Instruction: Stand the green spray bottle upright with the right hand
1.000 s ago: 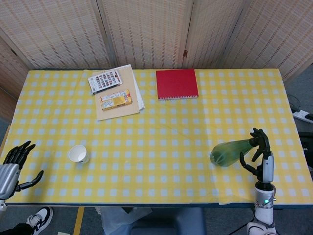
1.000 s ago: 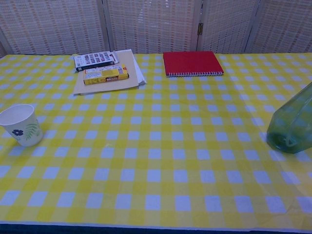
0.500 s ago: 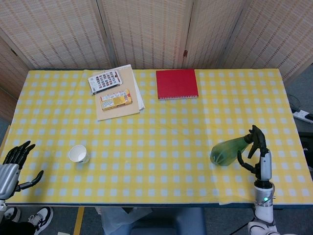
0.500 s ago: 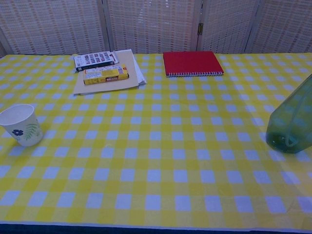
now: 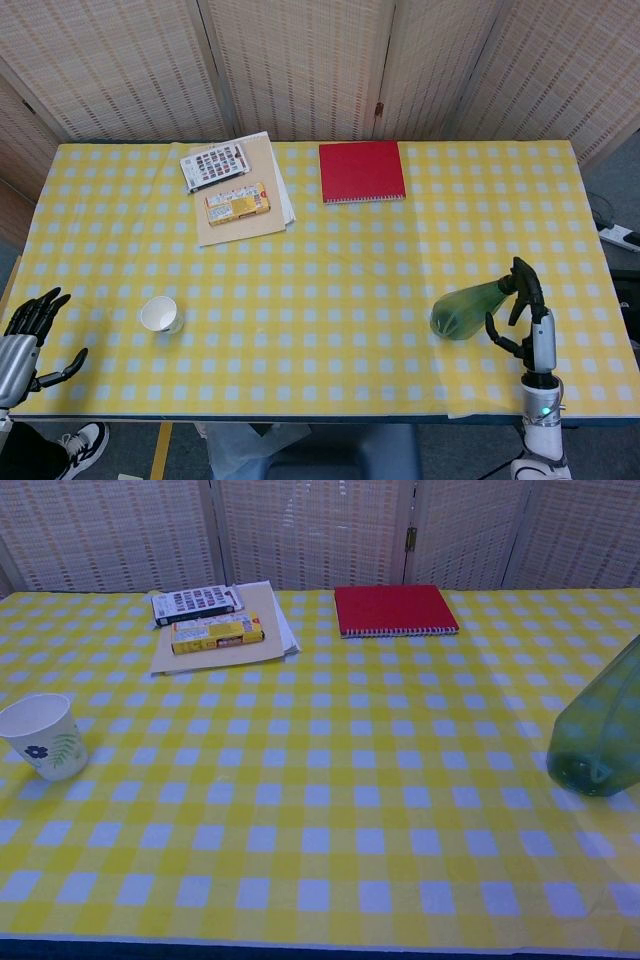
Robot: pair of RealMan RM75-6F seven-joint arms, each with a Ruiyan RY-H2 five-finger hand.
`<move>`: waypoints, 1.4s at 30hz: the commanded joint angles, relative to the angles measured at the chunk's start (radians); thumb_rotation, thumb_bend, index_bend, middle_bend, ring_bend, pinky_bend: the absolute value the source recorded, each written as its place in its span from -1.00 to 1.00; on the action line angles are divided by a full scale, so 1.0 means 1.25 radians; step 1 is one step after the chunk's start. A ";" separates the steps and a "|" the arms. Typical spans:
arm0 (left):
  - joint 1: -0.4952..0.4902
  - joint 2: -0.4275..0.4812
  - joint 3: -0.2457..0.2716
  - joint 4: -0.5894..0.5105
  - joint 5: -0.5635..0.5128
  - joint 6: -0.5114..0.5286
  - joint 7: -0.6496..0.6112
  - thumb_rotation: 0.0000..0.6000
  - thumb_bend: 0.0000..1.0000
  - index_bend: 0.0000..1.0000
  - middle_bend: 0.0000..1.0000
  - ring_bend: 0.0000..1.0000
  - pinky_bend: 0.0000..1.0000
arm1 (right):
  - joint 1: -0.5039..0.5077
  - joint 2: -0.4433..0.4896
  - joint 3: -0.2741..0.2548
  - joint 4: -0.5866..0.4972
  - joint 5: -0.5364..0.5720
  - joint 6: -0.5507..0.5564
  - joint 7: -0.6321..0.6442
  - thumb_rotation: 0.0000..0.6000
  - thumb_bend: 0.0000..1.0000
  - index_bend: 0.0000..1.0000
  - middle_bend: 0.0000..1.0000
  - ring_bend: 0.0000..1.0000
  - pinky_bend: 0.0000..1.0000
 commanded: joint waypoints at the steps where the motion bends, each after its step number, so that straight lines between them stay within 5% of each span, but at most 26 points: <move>1: 0.001 0.000 0.000 0.000 0.000 0.001 0.000 -0.25 -0.27 -0.81 -0.90 -0.93 -0.92 | -0.012 0.009 -0.006 -0.002 -0.005 0.010 -0.005 1.00 -0.13 -1.00 -0.83 -0.71 -0.85; 9: -0.002 -0.001 0.001 -0.001 0.003 -0.003 0.004 -0.25 -0.27 -0.81 -0.90 -0.93 -0.92 | -0.035 0.054 -0.029 -0.040 -0.022 0.006 -0.037 1.00 -0.24 -1.00 -0.93 -0.81 -0.99; 32: 0.000 -0.001 0.000 -0.002 0.002 0.001 0.007 -0.26 -0.27 -0.80 -0.90 -0.93 -0.92 | -0.042 0.091 -0.034 -0.119 -0.030 -0.025 -0.076 1.00 -0.26 -1.00 -0.96 -0.85 -1.00; 42: 0.004 -0.003 0.002 -0.011 0.010 0.012 0.035 -0.25 -0.27 -0.80 -0.90 -0.93 -0.92 | -0.120 0.175 -0.112 -0.162 -0.082 0.016 -0.146 1.00 -0.26 -1.00 -0.96 -0.86 -1.00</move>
